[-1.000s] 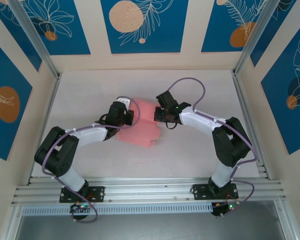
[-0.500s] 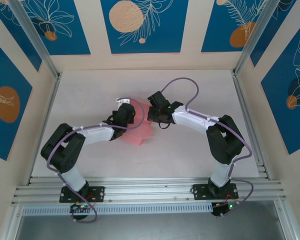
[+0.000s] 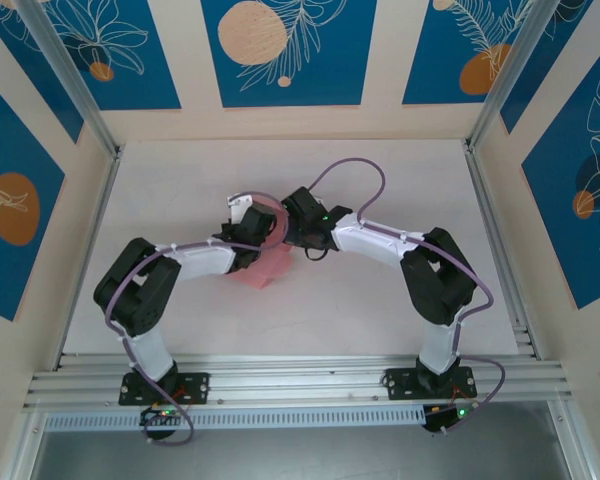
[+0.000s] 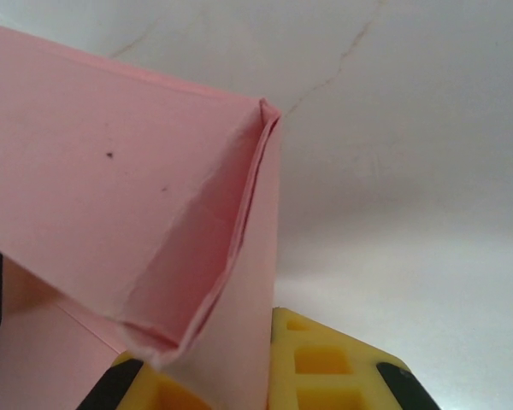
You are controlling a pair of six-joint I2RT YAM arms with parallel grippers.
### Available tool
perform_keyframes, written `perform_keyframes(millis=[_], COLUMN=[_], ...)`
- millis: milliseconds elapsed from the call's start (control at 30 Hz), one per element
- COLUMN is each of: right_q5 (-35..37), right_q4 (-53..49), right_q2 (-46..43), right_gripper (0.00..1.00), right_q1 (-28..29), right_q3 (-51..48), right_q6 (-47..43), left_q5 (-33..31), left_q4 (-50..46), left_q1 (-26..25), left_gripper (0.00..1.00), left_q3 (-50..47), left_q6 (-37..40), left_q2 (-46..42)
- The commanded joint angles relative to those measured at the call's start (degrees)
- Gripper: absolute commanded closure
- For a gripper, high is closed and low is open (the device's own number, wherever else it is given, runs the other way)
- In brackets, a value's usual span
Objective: Fold the paper box
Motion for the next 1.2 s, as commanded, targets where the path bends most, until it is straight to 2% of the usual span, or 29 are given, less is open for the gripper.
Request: perform_keyframes(millis=[0,133,267,467,633,767,1033,1167], right_q5=[-4.2,-5.3,-6.2,-6.3,-6.5,-6.7,-6.7,-6.7], right_q4=[-3.0,-2.6,-2.2,-2.5,-2.8,-3.2,-3.2,-3.1], right_q2=[0.9,1.4,1.1,0.1,-1.1,-1.8,-1.8,-1.7], right_gripper=[1.00,1.00,1.00,1.00,1.00,1.00,1.00,1.00], right_q1=[0.2,-0.1,0.1,0.4,0.5,0.7,1.9,2.1], right_q3=[1.8,2.3,2.6,2.8,2.6,2.6,2.6,2.3], right_q6=[-0.4,-0.7,-1.1,-1.9,-2.5,-2.5,-1.8,-1.2], left_q5=[10.7,18.0,22.7,23.7,23.4,17.8,-0.7,-7.3], left_q4=[12.5,18.7,19.4,13.5,10.5,8.3,1.5,-3.7], left_q1=[2.2,2.3,3.3,5.3,7.3,7.4,7.1,7.2], left_gripper=[0.75,0.71,0.70,0.70,0.70,0.71,0.87,0.93], left_q3=[-4.6,-8.4,-8.5,-6.2,-5.8,-5.4,-3.3,-1.3], left_q6=[1.5,7.1,13.2,17.3,17.3,14.9,4.4,0.4], left_q2=[-2.7,-5.2,-5.9,-5.7,-6.0,-5.5,-4.6,-4.6])
